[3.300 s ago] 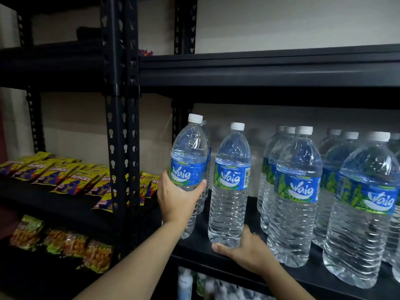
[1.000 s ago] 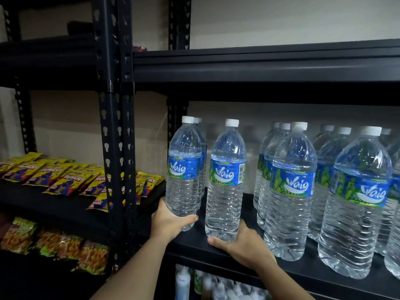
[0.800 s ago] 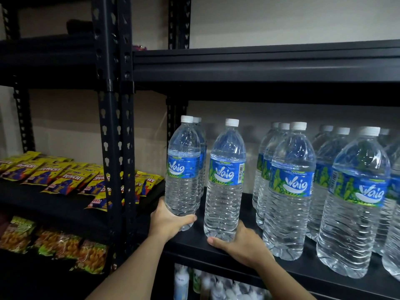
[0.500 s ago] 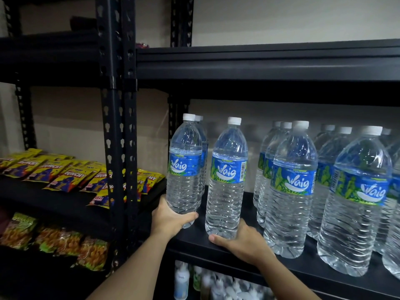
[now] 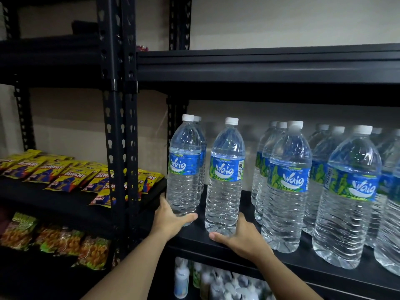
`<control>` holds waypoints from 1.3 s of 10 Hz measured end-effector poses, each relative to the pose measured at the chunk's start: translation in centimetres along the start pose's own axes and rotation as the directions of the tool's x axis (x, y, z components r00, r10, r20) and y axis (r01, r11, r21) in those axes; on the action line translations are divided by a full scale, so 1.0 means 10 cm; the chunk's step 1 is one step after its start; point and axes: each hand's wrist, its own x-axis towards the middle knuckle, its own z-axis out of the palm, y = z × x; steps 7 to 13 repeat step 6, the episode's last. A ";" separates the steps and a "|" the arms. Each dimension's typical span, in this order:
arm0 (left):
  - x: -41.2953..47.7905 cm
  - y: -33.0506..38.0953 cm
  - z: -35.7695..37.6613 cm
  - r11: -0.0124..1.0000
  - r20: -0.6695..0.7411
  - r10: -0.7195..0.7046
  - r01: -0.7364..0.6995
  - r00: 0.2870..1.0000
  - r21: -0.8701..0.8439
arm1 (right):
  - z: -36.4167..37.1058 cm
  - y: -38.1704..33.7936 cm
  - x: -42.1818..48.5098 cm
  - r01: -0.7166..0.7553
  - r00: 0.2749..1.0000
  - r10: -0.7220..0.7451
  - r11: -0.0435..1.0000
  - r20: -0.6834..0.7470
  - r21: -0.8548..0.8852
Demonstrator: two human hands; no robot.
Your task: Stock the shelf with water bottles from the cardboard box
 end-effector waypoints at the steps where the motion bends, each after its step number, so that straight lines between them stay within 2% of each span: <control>1: -0.13 -0.02 0.03 0.982 0.003 -0.015 0.014 1.000 0.188 | -0.01 -0.02 -0.03 0.004 1.000 -0.004 1.000 -0.015 -0.017; 2: -0.29 -0.06 0.06 0.877 -0.005 -0.012 0.013 1.000 0.479 | -0.03 -0.04 -0.07 -0.003 1.000 0.002 1.000 -0.013 -0.031; 3: -0.39 -0.12 0.07 0.805 0.032 -0.004 -0.016 0.999 0.594 | -0.05 -0.08 -0.14 -0.022 1.000 0.024 0.995 0.017 -0.101; 4: -0.46 -0.16 0.05 0.694 0.073 -0.019 -0.039 0.997 0.719 | -0.03 -0.10 -0.30 0.037 0.999 -0.040 0.957 -0.004 -0.289; 6: -0.62 -0.13 0.03 0.689 0.135 -0.050 -0.064 0.990 0.722 | -0.04 0.13 -0.56 0.092 0.995 -0.098 0.921 0.004 -0.379; 13: -0.62 -0.13 0.03 0.689 0.135 -0.050 -0.064 0.990 0.722 | -0.04 0.13 -0.56 0.092 0.995 -0.098 0.921 0.004 -0.379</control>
